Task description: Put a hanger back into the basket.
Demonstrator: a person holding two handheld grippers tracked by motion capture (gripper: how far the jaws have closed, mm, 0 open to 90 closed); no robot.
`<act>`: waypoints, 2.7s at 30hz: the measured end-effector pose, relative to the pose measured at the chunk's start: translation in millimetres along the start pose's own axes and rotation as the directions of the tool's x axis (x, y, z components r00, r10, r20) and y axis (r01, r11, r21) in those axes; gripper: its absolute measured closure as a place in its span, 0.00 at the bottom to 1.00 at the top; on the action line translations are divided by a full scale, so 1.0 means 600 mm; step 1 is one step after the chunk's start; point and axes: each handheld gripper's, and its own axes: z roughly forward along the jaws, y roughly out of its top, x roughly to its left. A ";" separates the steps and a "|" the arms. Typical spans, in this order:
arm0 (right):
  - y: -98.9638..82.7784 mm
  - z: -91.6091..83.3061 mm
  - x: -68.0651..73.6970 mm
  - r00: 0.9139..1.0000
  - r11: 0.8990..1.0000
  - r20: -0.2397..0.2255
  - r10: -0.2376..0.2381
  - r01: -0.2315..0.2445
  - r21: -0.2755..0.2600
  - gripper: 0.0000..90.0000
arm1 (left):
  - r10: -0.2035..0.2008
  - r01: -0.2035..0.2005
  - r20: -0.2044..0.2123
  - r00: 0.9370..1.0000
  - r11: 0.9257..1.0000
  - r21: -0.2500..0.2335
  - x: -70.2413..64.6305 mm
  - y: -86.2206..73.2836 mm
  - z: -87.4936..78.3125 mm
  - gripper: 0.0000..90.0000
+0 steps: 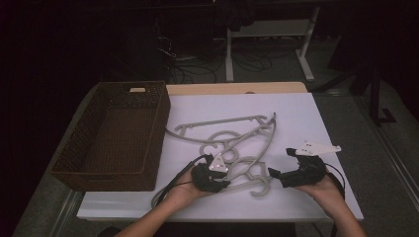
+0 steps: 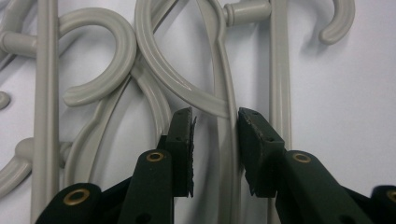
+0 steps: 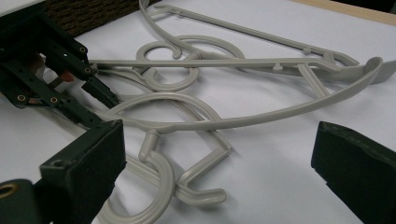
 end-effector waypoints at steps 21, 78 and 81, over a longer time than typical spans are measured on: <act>0.002 0.001 0.001 1.000 1.000 -0.016 0.007 -0.007 -0.002 0.04 | -0.013 0.013 -0.005 1.000 0.998 0.065 -0.004 0.015 0.004 0.90; 0.003 -0.003 -0.014 0.999 0.999 -0.019 0.031 -0.031 -0.020 0.04 | -0.144 0.145 0.017 0.989 0.980 -0.135 0.175 0.103 -0.329 0.91; 0.003 -0.002 -0.014 0.999 0.999 -0.019 0.032 -0.033 -0.019 0.04 | -0.167 0.162 -0.025 0.986 0.977 -0.140 0.195 0.080 -0.371 0.91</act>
